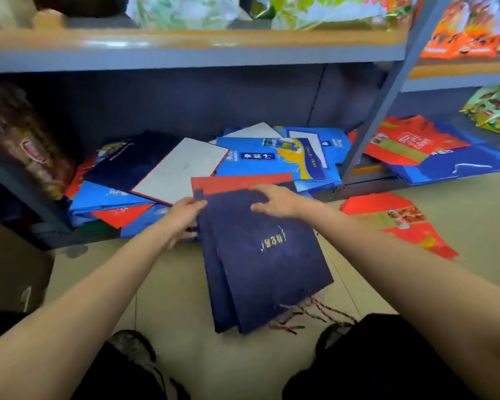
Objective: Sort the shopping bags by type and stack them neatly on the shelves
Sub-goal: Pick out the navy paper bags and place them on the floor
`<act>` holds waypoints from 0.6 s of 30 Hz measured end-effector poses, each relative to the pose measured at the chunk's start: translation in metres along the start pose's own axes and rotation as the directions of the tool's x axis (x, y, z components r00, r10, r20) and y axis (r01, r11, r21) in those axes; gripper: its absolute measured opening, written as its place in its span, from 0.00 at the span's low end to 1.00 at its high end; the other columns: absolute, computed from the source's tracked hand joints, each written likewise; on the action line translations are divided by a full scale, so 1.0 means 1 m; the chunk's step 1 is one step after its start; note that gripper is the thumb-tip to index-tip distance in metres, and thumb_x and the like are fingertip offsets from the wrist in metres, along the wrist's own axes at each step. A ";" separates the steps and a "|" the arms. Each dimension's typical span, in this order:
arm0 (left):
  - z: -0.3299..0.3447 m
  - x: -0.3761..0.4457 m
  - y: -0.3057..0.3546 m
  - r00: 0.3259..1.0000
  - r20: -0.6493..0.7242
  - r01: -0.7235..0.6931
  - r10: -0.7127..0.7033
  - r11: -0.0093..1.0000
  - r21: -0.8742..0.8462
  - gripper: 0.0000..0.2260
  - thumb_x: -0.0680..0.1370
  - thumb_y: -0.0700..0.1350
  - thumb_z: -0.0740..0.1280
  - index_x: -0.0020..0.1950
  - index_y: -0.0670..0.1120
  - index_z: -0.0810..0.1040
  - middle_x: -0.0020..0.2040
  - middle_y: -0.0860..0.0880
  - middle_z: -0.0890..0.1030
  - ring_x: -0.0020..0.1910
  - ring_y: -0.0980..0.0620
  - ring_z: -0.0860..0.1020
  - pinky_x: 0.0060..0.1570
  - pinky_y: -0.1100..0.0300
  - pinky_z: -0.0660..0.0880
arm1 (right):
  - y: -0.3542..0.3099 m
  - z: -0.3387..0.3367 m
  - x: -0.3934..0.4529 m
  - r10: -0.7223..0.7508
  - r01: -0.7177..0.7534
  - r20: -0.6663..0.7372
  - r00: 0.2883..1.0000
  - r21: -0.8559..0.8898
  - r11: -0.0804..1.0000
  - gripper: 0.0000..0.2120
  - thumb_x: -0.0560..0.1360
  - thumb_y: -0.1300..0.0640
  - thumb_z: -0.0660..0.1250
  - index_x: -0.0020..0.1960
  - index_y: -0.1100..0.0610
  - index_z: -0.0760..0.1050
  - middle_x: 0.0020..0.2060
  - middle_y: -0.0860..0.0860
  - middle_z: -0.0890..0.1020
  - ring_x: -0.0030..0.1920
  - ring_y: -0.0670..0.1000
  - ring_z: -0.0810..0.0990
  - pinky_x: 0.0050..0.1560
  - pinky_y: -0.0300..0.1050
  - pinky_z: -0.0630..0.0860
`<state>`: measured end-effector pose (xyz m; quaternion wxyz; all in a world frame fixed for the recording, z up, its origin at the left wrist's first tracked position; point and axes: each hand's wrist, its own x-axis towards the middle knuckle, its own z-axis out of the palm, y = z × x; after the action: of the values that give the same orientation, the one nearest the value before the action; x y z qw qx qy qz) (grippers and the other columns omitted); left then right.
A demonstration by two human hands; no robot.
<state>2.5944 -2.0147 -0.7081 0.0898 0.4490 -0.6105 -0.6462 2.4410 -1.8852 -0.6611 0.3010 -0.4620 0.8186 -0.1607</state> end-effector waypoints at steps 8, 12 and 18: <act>-0.029 0.045 -0.068 0.977 -0.091 -0.080 0.195 0.723 0.686 0.28 0.77 0.42 0.65 0.75 0.46 0.59 0.72 0.41 0.64 0.71 0.42 0.63 0.67 0.54 0.61 | 0.070 0.052 0.065 0.112 -0.096 0.029 0.993 -0.330 0.939 0.40 0.72 0.51 0.71 0.76 0.50 0.52 0.73 0.59 0.58 0.73 0.60 0.57 0.68 0.52 0.60; -0.008 0.059 -0.076 0.981 0.091 -0.142 0.173 0.311 0.940 0.32 0.77 0.54 0.63 0.76 0.52 0.51 0.77 0.51 0.52 0.74 0.44 0.53 0.68 0.45 0.58 | 0.092 0.063 0.088 0.070 0.040 0.147 0.987 -0.631 0.775 0.46 0.70 0.44 0.71 0.77 0.45 0.44 0.76 0.48 0.48 0.76 0.58 0.43 0.71 0.64 0.46; 0.022 0.054 -0.113 0.959 0.063 -0.120 0.275 0.197 0.973 0.26 0.78 0.54 0.58 0.75 0.49 0.57 0.75 0.47 0.55 0.71 0.43 0.57 0.66 0.49 0.61 | 0.099 0.084 0.107 -0.101 0.220 0.218 0.971 -0.638 0.738 0.29 0.76 0.49 0.65 0.72 0.54 0.58 0.66 0.55 0.66 0.68 0.57 0.66 0.68 0.55 0.57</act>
<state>2.5966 -2.0081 -0.8355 -0.0887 0.3641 -0.9237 -0.0799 2.3872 -1.9239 -0.8160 0.1727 -0.6191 0.7509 0.1516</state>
